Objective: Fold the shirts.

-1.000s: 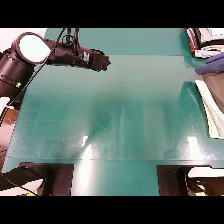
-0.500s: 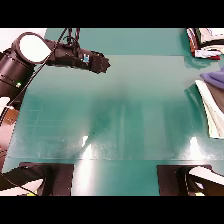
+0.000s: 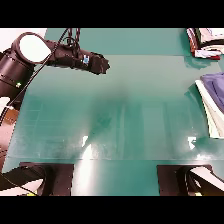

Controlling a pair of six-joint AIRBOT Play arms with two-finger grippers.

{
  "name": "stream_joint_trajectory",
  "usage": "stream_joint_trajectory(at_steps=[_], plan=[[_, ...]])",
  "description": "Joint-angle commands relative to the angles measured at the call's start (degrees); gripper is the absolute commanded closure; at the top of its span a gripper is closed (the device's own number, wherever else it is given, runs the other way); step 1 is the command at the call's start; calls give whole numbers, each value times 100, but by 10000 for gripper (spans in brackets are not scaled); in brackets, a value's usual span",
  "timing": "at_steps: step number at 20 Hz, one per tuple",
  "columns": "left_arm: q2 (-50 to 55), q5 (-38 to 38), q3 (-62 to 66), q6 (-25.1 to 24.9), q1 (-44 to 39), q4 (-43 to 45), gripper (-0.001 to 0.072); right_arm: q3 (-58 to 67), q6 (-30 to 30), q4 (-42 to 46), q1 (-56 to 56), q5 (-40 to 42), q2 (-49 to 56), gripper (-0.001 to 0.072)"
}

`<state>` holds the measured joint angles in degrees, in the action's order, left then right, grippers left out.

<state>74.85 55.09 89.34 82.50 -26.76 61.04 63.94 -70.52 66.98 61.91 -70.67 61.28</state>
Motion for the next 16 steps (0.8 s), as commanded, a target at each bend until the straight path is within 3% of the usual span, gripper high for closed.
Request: stream_joint_trajectory(at_steps=[1, 4, 11, 12, 15, 16], plan=[[2, 0, -2, -4, -2, 4, 678, 299, 2, -776, -284, 297, -61, 137], [2, -4, -2, -2, -2, 4, 678, 946, 0, -1580, -1506, 549, -46, 138], [2, 15, 0, 0, -2, -9, 678, 2090, 2, -1585, -4903, 599, 595, 144], [2, -20, 0, 2, -2, -9, 678, 2205, 4, -1582, -5261, 595, 726, 223], [0, -24, 0, 2, -2, -9, 678, 2496, 4, -1585, -5984, 459, 1062, 691], [2, -24, 0, 0, -2, -9, 678, 2564, 9, -1582, -6133, 413, 1147, 692]])
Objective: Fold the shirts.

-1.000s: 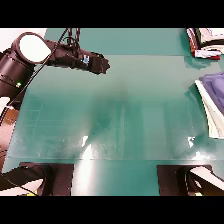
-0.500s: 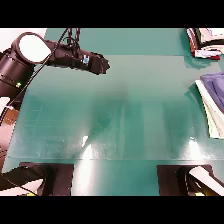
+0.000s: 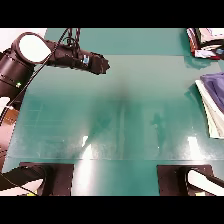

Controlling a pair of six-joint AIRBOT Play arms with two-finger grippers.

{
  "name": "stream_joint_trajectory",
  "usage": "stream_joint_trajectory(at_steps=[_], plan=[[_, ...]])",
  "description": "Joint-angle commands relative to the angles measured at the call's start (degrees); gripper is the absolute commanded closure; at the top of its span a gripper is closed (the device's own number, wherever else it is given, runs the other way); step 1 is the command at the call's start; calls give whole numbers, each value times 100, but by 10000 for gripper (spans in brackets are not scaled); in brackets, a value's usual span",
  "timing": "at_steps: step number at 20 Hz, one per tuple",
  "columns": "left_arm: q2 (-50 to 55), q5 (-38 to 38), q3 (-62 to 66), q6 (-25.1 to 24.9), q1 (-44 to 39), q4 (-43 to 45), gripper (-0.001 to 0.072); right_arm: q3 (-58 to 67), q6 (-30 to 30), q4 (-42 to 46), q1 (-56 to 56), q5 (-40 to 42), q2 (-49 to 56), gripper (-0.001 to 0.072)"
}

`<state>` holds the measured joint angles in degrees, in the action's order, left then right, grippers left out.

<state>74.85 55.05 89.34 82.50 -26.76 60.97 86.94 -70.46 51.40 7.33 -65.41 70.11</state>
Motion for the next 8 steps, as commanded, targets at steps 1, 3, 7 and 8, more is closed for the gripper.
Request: stream_joint_trajectory(at_steps=[1, 3, 7, 8], plan=[[0, -20, 0, 0, -2, -2, 678, 299, 0, -26, -782, -122, 328, 692], [0, -20, 0, 2, -2, 0, 678, 302, 0, -26, -883, -129, 387, 692], [0, -20, 0, 0, -2, -2, 678, 302, 0, -24, -874, -225, 385, 692], [0, -20, 0, 0, -2, -2, 678, 302, 0, -28, -852, -225, 385, 692]])
